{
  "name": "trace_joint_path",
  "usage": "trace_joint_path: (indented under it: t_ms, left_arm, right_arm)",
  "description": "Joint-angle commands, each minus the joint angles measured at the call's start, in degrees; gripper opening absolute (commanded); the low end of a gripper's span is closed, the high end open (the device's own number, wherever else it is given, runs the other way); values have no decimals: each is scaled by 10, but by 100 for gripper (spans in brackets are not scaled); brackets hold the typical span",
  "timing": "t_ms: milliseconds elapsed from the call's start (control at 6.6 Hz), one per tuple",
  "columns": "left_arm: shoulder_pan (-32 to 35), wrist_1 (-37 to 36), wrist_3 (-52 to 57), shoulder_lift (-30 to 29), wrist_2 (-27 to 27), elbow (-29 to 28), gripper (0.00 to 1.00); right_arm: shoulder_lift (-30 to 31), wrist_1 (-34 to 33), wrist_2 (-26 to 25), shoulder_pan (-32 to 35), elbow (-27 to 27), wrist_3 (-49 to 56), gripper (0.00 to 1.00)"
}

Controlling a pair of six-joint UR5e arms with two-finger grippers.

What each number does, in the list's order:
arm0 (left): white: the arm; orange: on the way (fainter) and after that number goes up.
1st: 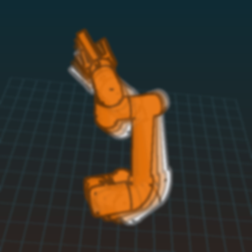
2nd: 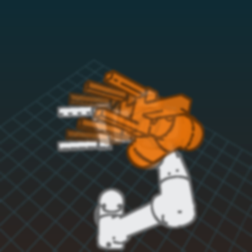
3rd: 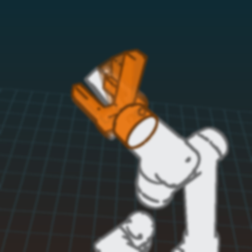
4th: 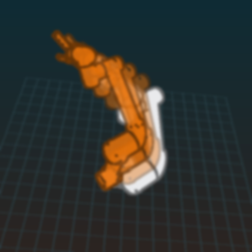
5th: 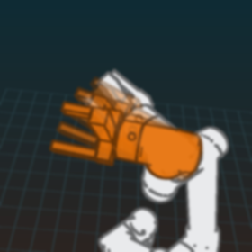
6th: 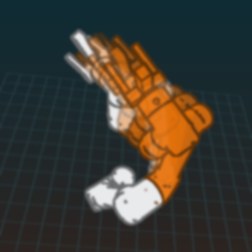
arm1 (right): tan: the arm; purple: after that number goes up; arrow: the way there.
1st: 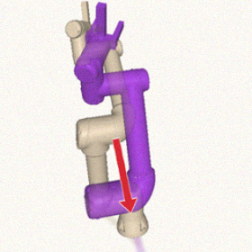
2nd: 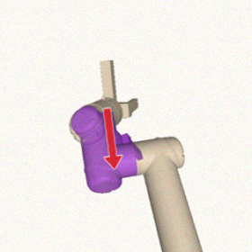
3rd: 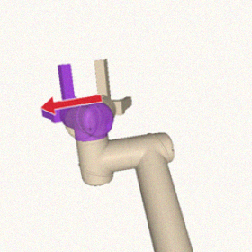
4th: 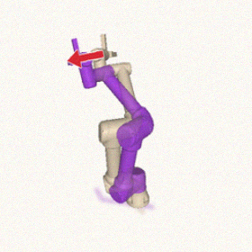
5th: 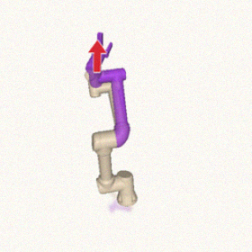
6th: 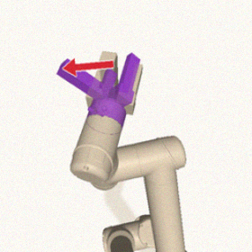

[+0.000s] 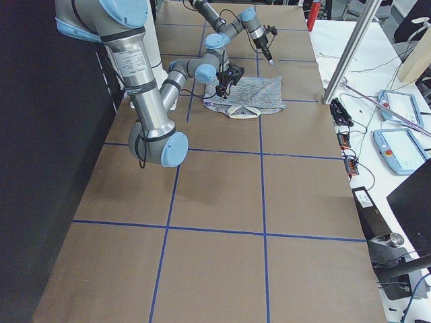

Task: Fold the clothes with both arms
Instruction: 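Move the right gripper onto the folded shirt near the collar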

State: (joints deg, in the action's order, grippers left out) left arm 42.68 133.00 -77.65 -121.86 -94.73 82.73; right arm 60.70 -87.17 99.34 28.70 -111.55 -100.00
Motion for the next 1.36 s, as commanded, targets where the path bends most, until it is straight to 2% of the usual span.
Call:
trace_joint_path:
  t_ms: [0,303,455,758,1213]
  left_arm:
    - [1,0,-1,38,-6,50,43]
    - [0,0,-2,43,-6,51,43]
    - [0,0,-3,44,-6,51,44]
    - [-5,0,-25,47,-6,51,44]
    - [-7,0,-33,48,-6,53,45]
  right_arm:
    - [-51,-44,6,-38,34,130,100]
    - [-80,-132,4,-79,51,287,100]
    - [-125,-162,3,-90,104,299,100]
    - [-149,-165,0,-107,181,340,100]
    - [-135,-169,1,-119,186,343,100]
